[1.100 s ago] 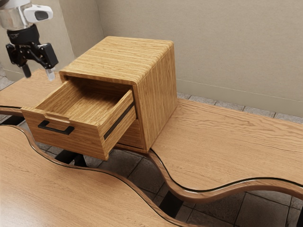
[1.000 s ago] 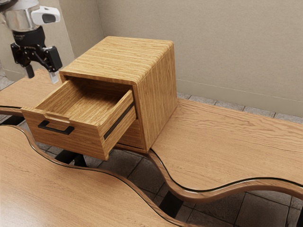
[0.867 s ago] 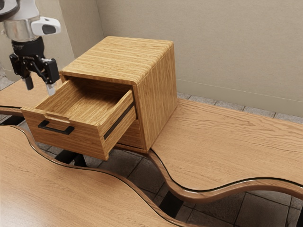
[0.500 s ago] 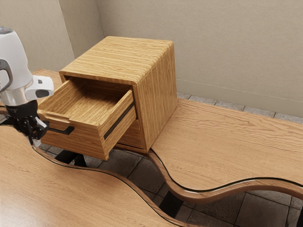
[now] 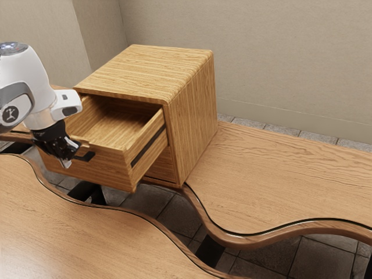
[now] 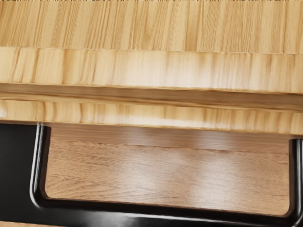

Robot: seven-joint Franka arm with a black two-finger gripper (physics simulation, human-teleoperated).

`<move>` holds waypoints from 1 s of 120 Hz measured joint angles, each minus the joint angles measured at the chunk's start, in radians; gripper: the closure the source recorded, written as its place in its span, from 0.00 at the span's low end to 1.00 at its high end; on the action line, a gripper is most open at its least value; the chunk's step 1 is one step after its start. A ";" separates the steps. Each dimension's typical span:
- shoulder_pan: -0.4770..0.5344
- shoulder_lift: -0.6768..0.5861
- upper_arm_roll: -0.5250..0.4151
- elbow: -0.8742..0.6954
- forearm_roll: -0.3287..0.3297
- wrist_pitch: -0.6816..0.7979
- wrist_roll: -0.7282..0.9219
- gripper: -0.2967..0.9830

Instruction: Push the drawer handle with one arm to close the drawer

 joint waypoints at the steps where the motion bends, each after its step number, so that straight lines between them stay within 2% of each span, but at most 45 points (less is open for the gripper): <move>1: 0.000 0.002 0.000 0.000 0.000 0.003 -0.001 0.84; 47: -0.002 0.256 0.005 0.212 0.004 0.062 0.005 0.85; 120: -0.020 0.576 0.006 0.558 0.004 0.074 0.086 0.85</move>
